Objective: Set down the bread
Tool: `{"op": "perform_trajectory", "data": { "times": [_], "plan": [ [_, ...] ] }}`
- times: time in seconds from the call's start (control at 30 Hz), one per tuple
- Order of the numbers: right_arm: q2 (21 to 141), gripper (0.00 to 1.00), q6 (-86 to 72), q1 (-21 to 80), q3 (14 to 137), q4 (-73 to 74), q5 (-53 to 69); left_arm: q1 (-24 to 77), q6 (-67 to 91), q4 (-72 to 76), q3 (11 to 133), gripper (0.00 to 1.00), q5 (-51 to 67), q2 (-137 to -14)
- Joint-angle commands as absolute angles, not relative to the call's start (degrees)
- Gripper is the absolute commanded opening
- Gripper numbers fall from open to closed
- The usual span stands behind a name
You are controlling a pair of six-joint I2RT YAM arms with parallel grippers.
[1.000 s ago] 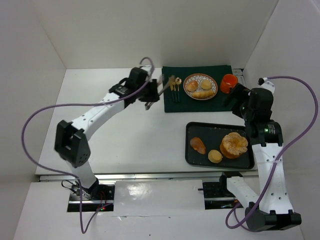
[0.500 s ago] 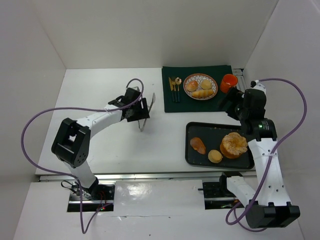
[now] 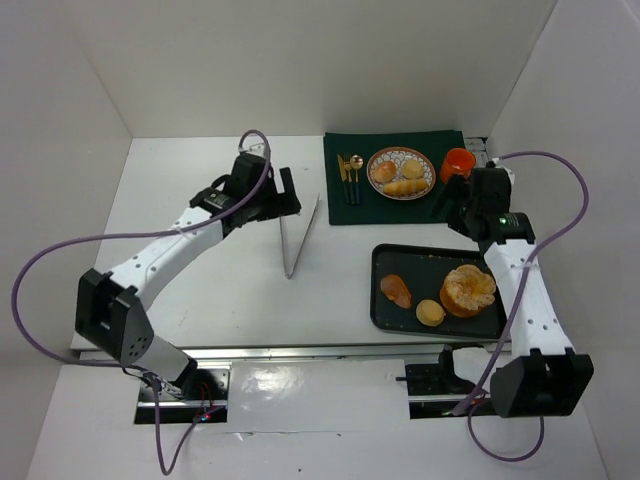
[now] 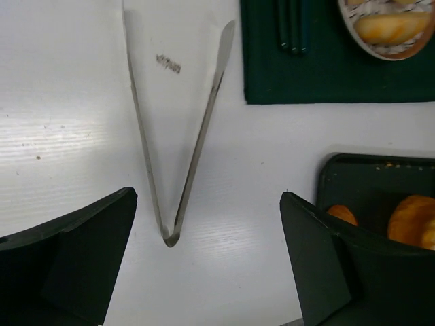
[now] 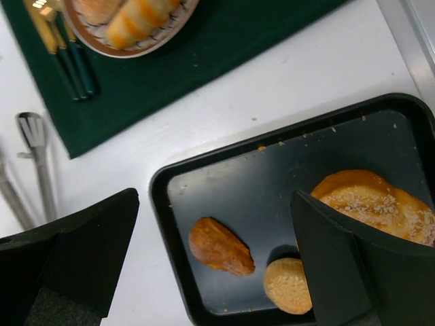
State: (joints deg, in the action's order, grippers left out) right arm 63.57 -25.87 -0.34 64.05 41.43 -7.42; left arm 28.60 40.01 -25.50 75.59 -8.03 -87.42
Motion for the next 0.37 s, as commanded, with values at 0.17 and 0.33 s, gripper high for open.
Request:
{"op": "perform_trajectory", "data": {
  "times": [0.17,0.33],
  "plan": [
    [69.96,1.0,-25.84,0.09,62.06,38.23,-10.2,29.71,33.57,-26.28,73.66,1.0,-5.1,-77.17],
    [72.86,1.0,-26.37,0.09,59.5,35.95,-10.2,30.84,33.05,-26.28,72.33,1.0,-4.57,-75.85]
  ]
}}
